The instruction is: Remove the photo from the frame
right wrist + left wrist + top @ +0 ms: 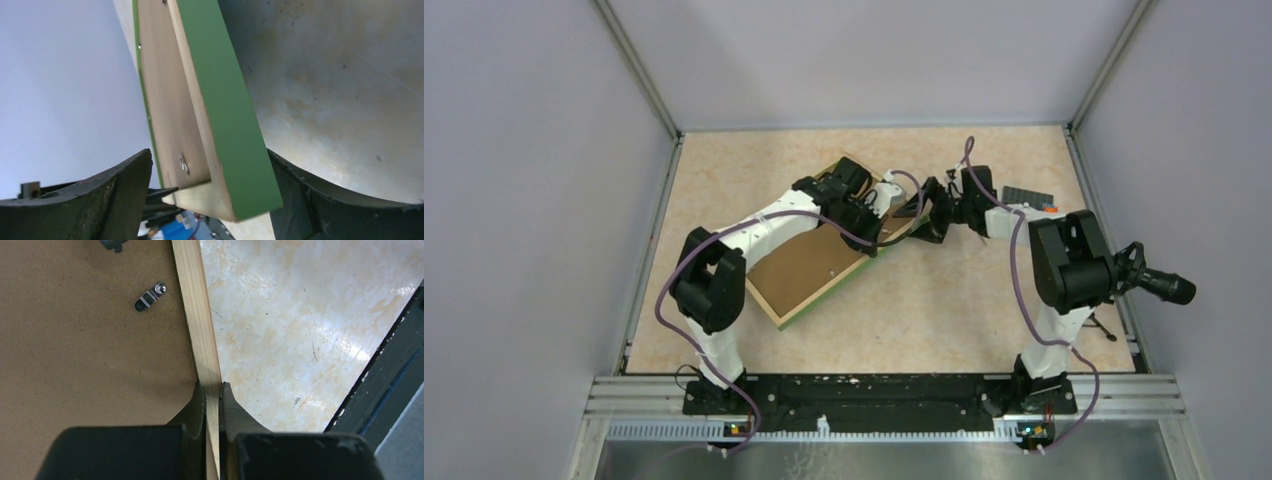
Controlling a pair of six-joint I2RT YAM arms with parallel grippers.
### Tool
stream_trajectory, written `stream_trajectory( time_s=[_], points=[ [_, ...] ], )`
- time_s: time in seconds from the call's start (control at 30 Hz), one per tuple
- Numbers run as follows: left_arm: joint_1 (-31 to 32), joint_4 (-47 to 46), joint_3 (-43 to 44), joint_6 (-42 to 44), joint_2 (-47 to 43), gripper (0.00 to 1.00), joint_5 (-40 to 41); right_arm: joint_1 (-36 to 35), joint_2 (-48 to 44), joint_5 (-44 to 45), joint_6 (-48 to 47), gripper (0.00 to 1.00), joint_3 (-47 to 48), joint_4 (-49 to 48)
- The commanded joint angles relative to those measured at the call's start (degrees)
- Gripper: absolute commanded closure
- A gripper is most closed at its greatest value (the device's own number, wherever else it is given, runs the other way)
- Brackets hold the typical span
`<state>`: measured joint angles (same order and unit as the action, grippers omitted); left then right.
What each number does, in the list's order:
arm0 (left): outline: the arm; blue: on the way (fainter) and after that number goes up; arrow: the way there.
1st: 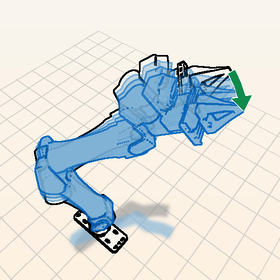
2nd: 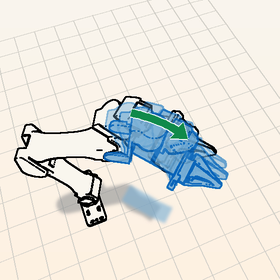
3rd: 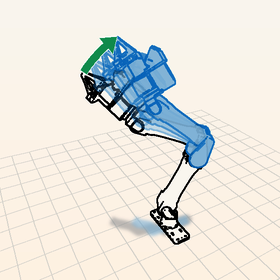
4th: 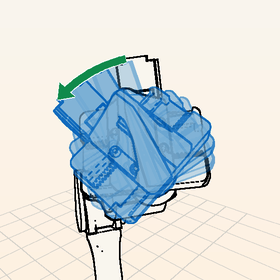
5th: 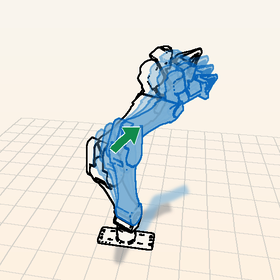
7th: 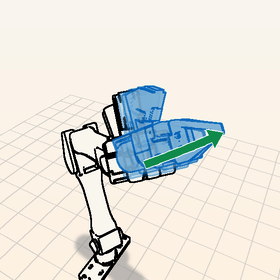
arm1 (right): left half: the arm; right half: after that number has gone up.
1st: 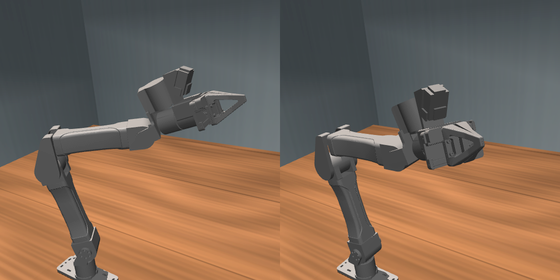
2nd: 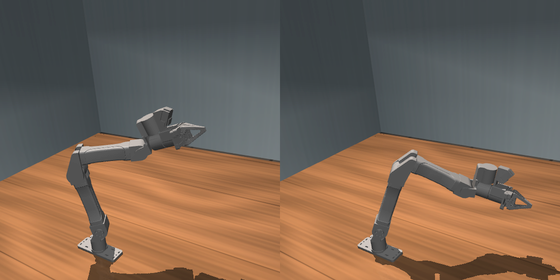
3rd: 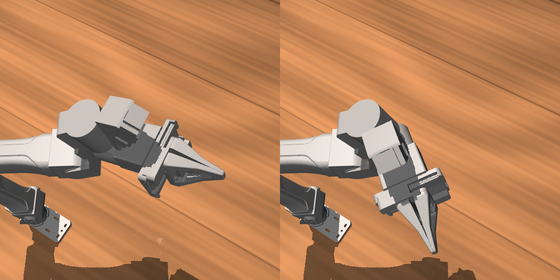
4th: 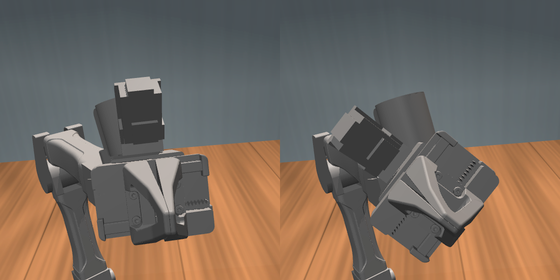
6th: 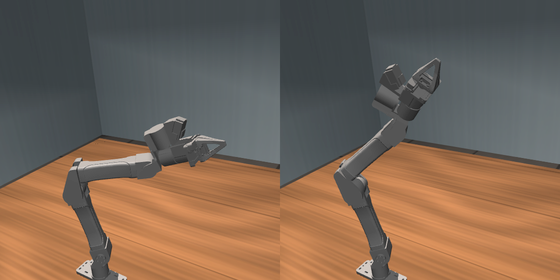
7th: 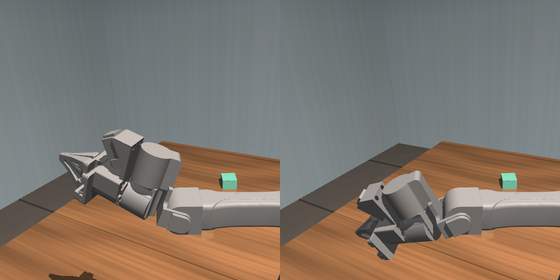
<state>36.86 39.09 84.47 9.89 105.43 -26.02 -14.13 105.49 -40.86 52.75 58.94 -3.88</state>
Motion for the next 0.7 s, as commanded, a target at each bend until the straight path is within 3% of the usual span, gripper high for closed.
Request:
stream_trajectory(
  time_s=[0.0,0.07,0.1,0.23,0.27,0.43,0.5,0.67],
  points=[
    [0.3,-3.7,1.4,6.3,-5.0,1.0,-1.1,-0.3,2.0,-2.4,8.4,0.31,1.6,-8.6],
    [0.5,-2.3,2.2,7.1,-4.9,1.0,2.1,-0.3,2.7,-3.2,11.1,0.47,1.2,-10.6],
    [0.8,-1.6,2.5,7.5,-4.9,0.96,4.5,-0.3,2.9,-3.4,12.5,0.6,0.9,-11.8],
    [3.4,0.7,2.2,9.9,-5.7,0.64,14.6,-0.3,2.2,-3.6,18.3,0.95,-1.3,-14.0],
    [4.4,0.6,1.3,10.7,-6.4,0.59,17.7,-0.3,1.7,-3.7,19.5,1.0,-1.9,-14.4],
    [10.7,-7.4,-9.3,12.1,-13.2,0.26,34.2,-0.4,0.1,-3.3,22.7,1.0,-3.7,-13.6],
    [13.9,-10.6,-13.6,12.6,-15.3,0.05,40.0,-0.4,0.4,-3.5,23.5,1.0,-3.6,-13.2],
    [19.4,-17.9,-20.4,15.2,-15.7,0.01,50.2,-0.4,0.5,-4.3,23.8,1.0,-2.8,-10.7]
  ],
)
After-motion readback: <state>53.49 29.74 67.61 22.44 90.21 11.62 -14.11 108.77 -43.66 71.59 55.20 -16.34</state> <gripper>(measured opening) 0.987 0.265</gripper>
